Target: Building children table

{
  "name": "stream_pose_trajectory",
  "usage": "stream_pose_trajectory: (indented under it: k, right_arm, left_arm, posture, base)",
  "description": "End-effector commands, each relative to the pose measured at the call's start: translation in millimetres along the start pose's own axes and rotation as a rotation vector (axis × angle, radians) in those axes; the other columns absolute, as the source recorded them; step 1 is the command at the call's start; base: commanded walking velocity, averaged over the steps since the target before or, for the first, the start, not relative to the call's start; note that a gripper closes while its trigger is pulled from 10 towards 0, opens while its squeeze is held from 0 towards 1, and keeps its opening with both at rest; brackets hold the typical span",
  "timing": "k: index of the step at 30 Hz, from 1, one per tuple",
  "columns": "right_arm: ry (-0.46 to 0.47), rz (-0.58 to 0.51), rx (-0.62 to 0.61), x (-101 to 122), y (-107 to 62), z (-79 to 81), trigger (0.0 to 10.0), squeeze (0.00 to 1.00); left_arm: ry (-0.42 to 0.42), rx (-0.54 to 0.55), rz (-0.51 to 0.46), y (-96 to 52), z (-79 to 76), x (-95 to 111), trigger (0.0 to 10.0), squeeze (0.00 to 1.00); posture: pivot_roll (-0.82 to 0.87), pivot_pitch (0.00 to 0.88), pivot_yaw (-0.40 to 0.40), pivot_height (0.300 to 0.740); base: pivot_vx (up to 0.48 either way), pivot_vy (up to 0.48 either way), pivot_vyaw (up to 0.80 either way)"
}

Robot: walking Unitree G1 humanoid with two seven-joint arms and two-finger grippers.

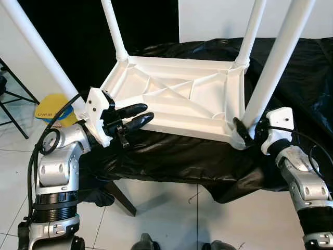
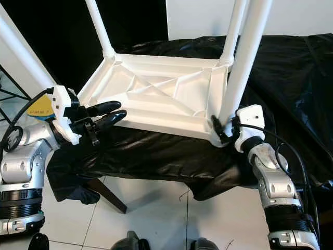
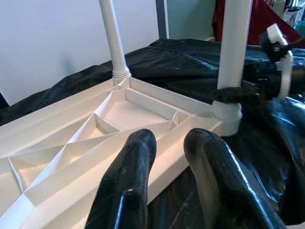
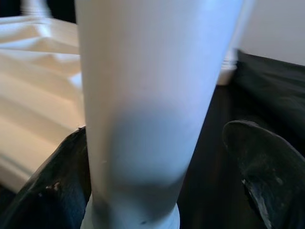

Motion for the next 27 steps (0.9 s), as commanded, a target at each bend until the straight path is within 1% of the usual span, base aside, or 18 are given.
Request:
stream_pose_trajectory:
  k: [1, 4, 9, 19, 20, 21, 23, 24, 25, 26, 27]
  right_arm:
    - [-0.001, -0.002, -0.124, -3, -1.2, -19.8, 10.0, 0.0]
    - [0.0, -0.001, -0.112, -4, 0.0, -17.9, 10.0, 0.0]
    - [0.003, -0.01, -0.062, -5, 4.7, -7.8, 10.0, 0.0]
    - [0.004, -0.024, -0.071, -6, 8.4, -6.1, 10.0, 0.0]
    - [0.01, -0.026, -0.177, -8, 8.8, -17.2, 10.0, 0.0]
    - [0.01, -0.026, -0.177, -8, 8.8, -17.2, 10.0, 0.0]
    - [0.032, -0.031, -0.278, -11, 7.7, -27.5, 10.0, 0.0]
    - [0.032, -0.031, -0.278, -11, 7.7, -27.5, 10.0, 0.0]
    - [0.058, -0.038, -0.337, -13, 6.4, -32.8, 10.0, 0.0]
    - [0.058, -0.038, -0.337, -13, 6.4, -32.8, 10.0, 0.0]
    - [0.072, -0.045, -0.383, -14, 5.3, -36.6, 10.0, 0.0]
  left_arm:
    - [-0.007, 0.296, 0.077, -6.0, 19.6, -5, 10.0, 0.0]
    - [-0.008, 0.296, 0.077, -6.4, 19.4, -5, 10.0, 0.0]
    - [-0.013, 0.302, 0.08, -7.2, 19.9, -4, 10.0, 0.0]
    - [-0.013, 0.304, 0.081, -7.2, 19.8, -4, 10.0, 0.0]
    - [-0.016, 0.298, 0.078, -6.0, 18.2, -4, 10.0, 0.0]
    - [-0.016, 0.298, 0.078, -6.0, 18.2, -4, 10.0, 0.0]
    - [-0.018, 0.292, 0.077, -4.8, 16.6, -4, 10.0, 0.0]
    - [-0.018, 0.292, 0.077, -4.8, 16.6, -4, 10.0, 0.0]
    - [-0.021, 0.289, 0.076, -4.1, 15.8, -4, 10.0, 0.0]
    - [-0.021, 0.289, 0.076, -4.1, 15.8, -4, 10.0, 0.0]
    - [-0.023, 0.287, 0.075, -3.8, 15.2, -4, 10.0, 0.0]
  posture:
    - [-0.04, 0.075, 0.061, 0.74]
    - [-0.04, 0.075, 0.061, 0.74]
    - [-0.04, 0.075, 0.059, 0.74]
    - [-0.04, 0.075, 0.058, 0.74]
    - [-0.04, 0.075, 0.058, 0.74]
    - [-0.04, 0.075, 0.058, 0.74]
    - [-0.04, 0.076, 0.058, 0.74]
    - [-0.04, 0.076, 0.058, 0.74]
    - [-0.04, 0.075, 0.059, 0.74]
    - [-0.04, 0.075, 0.059, 0.74]
    - [-0.04, 0.076, 0.059, 0.74]
  base:
    - [0.0, 0.0, 0.0]
    - [0.0, 0.0, 0.0]
    - [0.0, 0.0, 0.0]
    - [0.0, 0.0, 0.0]
    - [0.0, 0.0, 0.0]
    - [0.0, 0.0, 0.0]
    - [0.0, 0.0, 0.0]
    - [0.0, 0.0, 0.0]
    - [0.0, 0.0, 0.0]
    - [0.0, 0.0, 0.0]
    - [0.0, 0.0, 0.0]
Point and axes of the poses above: a point about 5 cm out from each wrist's last joint towards the gripper, its own y axis pointing out of the wrist towards the gripper, its own x axis along the axis of the wrist's last joint, z = x × y, the point moved 2 cm from there along y, pointing out of the wrist towards the gripper, and after that the axes turned 12 degrees about y, right-handed, at the moved point
